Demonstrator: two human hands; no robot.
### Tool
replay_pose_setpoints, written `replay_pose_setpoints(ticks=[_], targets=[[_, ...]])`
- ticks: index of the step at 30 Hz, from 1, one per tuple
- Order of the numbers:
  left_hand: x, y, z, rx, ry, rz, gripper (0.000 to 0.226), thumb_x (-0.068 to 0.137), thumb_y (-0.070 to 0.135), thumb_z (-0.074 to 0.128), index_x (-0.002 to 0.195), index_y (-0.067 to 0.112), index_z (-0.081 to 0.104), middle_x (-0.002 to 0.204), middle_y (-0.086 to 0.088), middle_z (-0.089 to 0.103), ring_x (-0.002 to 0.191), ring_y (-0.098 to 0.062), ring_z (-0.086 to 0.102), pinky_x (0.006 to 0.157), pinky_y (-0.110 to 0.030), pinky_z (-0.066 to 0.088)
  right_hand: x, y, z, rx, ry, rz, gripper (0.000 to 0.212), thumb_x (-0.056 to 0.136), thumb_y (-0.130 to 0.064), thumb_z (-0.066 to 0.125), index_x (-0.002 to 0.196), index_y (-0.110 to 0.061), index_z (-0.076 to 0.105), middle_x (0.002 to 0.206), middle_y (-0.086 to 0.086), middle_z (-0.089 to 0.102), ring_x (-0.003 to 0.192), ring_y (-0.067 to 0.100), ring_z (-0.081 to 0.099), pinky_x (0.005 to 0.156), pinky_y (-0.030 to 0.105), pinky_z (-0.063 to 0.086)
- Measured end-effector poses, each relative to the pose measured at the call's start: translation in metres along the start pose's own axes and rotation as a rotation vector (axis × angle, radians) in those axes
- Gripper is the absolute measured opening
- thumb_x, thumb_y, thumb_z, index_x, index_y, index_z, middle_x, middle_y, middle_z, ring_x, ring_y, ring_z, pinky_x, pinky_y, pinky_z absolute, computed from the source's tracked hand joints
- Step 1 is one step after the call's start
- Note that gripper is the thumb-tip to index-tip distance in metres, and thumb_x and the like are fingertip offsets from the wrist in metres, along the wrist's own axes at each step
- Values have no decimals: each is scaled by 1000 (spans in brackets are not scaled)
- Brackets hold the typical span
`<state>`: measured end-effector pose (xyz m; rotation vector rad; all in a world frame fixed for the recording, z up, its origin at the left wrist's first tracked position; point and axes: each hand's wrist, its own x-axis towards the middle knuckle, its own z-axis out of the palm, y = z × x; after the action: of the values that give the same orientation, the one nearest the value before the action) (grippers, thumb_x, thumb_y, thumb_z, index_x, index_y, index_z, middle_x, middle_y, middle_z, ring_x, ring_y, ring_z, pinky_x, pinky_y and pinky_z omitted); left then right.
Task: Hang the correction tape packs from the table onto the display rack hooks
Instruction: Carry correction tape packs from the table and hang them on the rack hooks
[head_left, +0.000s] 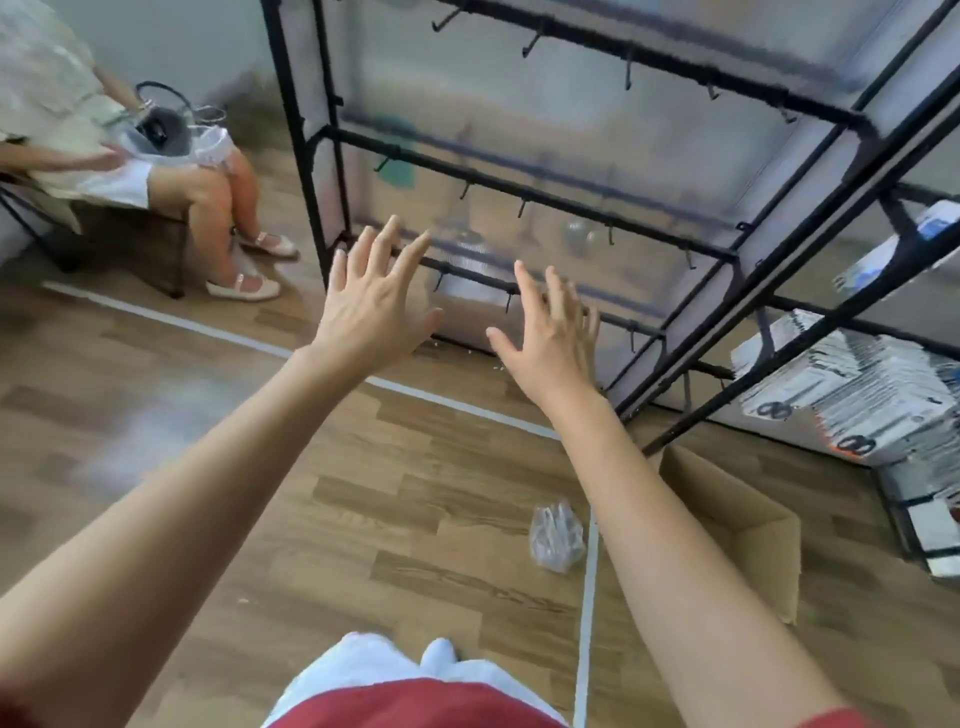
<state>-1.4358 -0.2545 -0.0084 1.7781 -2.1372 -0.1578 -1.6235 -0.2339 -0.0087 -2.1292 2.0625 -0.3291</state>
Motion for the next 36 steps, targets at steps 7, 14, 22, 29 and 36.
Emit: replay_pose_setpoints(ticks=[7,14,22,29,36], targets=[[-107,-83,-31,-15,18,-173,78,89,46,58,152,27,15,160,-6,5,147,-29,2,117,-47,4,-61,-106,37,9,-81,-148,72,97,-42,47,154,-29,5,161,10,4,147,29,3,116,52,0],[-250,-179,-79,-5,-1,-364,77,90,47,54,152,29,12,161,-5,2,147,-28,2,117,-46,5,-144,-229,95,12,-173,-220,74,96,-41,50,154,-27,7,161,10,4,146,30,9,116,48,7],[-407,-293,-118,56,34,-716,74,93,49,50,152,30,11,161,-5,1,148,-27,1,118,-45,3,-220,-386,164,-34,-267,-535,77,93,-42,52,154,-27,6,160,12,8,146,31,11,115,49,9],[-496,-385,-141,50,95,-1020,74,92,46,51,153,29,11,161,-4,1,148,-26,0,118,-45,3,-254,-521,222,-62,-347,-804,75,94,-41,51,154,-26,8,160,14,5,146,33,10,115,51,9],[-513,-496,-179,72,136,-1184,74,94,45,51,153,29,10,161,-5,-1,148,-26,-2,118,-46,2,-237,-657,266,-75,-401,-966,73,97,-45,46,154,-26,5,160,13,5,147,33,9,116,51,10]])
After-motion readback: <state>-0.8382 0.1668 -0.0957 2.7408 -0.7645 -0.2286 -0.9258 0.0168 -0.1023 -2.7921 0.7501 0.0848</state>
